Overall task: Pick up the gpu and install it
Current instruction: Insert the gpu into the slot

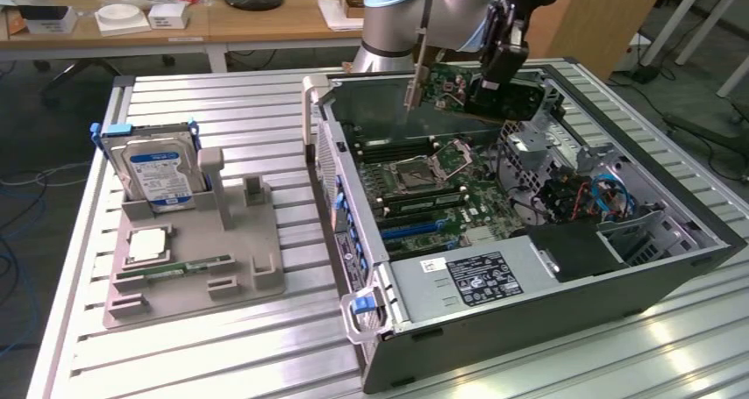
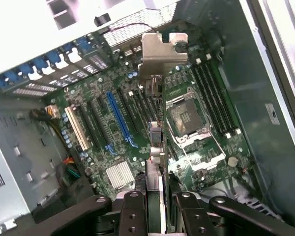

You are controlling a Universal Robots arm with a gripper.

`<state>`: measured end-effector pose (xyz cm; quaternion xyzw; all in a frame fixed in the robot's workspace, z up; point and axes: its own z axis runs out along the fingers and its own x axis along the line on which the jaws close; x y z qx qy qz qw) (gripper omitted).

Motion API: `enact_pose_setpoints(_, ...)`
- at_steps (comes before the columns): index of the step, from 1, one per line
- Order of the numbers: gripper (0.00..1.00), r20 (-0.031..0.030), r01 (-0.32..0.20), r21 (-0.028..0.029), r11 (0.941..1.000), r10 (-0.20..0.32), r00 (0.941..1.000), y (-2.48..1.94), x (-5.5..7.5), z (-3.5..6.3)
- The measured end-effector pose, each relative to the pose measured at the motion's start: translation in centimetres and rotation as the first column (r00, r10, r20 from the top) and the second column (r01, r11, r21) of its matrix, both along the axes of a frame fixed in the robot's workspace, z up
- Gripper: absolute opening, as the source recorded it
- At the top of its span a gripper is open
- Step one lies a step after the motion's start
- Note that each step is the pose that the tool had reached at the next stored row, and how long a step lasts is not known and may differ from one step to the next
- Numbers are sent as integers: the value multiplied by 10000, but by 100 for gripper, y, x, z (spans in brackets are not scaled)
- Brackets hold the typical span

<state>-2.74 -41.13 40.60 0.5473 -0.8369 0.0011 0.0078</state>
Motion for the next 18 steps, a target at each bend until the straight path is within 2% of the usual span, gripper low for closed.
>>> enact_pose_setpoints(3, 28, 0, -493, 0, 9988, 493, 9988, 0, 0, -5)
enact_pose_setpoints(5, 28, 0, -627, 1, 9980, 627, 9980, 0, 0, -10)
enact_pose_setpoints(7, 28, 3, -639, 49, 9979, 639, 9980, 0, -1, -25)
enact_pose_setpoints(9, 28, 14, -652, 133, 9978, 652, 9979, 0, -1, -42)
enact_pose_setpoints(11, 28, 27, -667, 282, 9974, 666, 9978, 0, -1, -55)
enact_pose_setpoints(12, 28, 35, -672, 330, 9972, 671, 9977, 0, -2, -64)
enact_pose_setpoints(15, 28, 49, -853, 344, 9958, 852, 9964, 0, -2, -90)
enact_pose_setpoints(18, 28, 49, -1388, 345, 9897, 1387, 9903, 0, -3, -118)
